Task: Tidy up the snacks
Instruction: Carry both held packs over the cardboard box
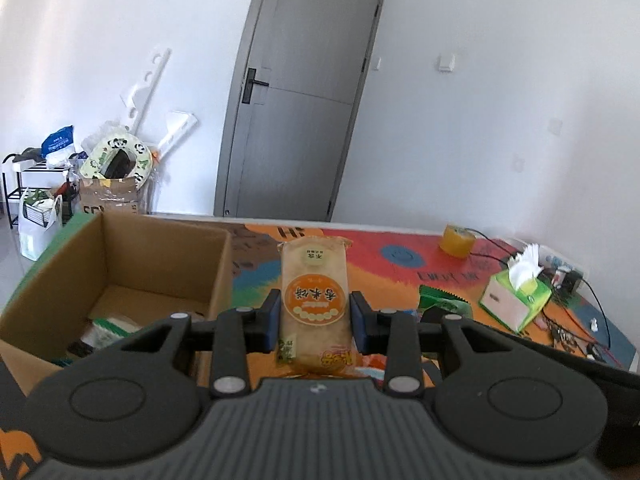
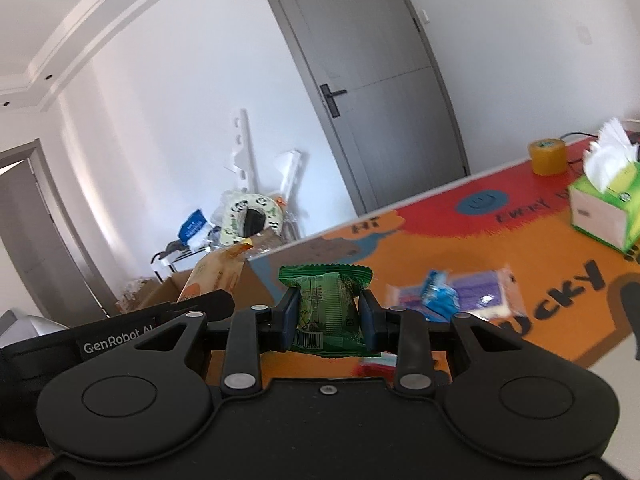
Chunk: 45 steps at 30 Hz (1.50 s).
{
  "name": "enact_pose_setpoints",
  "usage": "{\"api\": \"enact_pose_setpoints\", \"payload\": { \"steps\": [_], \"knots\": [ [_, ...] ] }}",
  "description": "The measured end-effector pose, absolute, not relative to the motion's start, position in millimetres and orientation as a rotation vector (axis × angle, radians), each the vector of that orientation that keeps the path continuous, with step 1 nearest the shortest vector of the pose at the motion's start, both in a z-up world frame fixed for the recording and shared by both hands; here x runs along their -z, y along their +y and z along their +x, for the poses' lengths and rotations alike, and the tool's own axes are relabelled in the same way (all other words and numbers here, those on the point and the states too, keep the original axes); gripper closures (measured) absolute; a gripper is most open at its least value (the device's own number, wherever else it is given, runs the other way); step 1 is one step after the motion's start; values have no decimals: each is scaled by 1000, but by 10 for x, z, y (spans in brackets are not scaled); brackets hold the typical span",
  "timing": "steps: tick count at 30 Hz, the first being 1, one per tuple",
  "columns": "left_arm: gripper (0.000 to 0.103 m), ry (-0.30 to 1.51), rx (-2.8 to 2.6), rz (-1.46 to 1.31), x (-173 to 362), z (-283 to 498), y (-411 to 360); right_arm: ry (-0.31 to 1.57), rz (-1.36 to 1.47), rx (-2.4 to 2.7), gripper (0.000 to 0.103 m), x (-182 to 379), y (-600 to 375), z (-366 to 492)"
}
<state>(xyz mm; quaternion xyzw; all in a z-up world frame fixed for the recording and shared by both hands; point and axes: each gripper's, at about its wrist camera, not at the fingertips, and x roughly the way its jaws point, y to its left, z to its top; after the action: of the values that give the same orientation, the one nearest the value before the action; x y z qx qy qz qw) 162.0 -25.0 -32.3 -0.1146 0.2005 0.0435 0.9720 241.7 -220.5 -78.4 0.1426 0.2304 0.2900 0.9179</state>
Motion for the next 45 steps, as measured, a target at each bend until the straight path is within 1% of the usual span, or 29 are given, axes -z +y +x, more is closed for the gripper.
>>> {"api": "enact_pose_setpoints", "payload": {
  "steps": [20,40,43,44,45],
  "knots": [
    [69,334,-204,-258,136,1485,422,450,248,-722,70,613,-1528,2454],
    [69,365,-273,-334,278,1630,1042,482,166,-795,70,593,-916,2443],
    [60,371,-308,-326,300,1629,1063,491,158,-802,70,602,-821,2452],
    [56,367,-319,-323,307,1618,1080,494,158,-805,70,606,-794,2465],
    [54,365,-324,-332,316,1607,1119,497,157,-810,70,613,-768,2476]
  ]
}}
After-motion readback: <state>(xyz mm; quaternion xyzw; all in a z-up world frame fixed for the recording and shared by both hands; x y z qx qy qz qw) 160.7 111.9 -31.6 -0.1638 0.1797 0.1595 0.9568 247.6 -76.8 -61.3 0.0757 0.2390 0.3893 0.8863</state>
